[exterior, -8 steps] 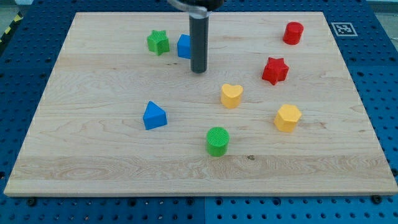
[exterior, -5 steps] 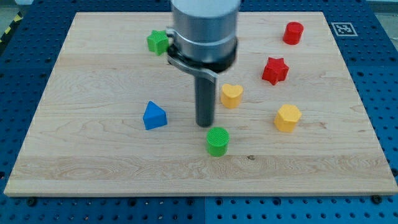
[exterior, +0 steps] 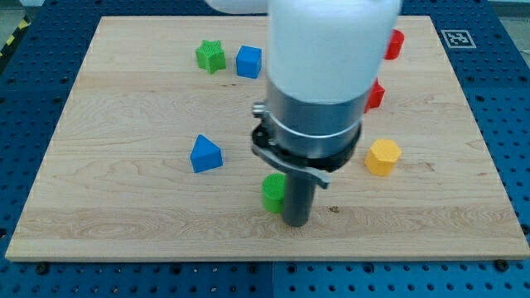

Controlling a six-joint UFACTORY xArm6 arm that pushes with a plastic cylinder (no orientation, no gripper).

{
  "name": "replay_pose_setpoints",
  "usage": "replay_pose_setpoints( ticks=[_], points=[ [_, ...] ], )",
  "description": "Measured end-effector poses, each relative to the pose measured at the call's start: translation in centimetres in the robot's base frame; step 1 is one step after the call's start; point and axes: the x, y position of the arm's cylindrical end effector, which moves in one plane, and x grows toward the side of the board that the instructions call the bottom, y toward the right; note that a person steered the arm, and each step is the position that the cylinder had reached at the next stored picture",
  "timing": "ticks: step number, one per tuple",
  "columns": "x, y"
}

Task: Push green circle closer to yellow heart

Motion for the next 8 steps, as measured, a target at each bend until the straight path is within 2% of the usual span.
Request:
replay_pose_setpoints(
  ticks=[5, 8],
  points=[
    [-0.2, -3.1],
    [-5.2, -3.2]
  ],
)
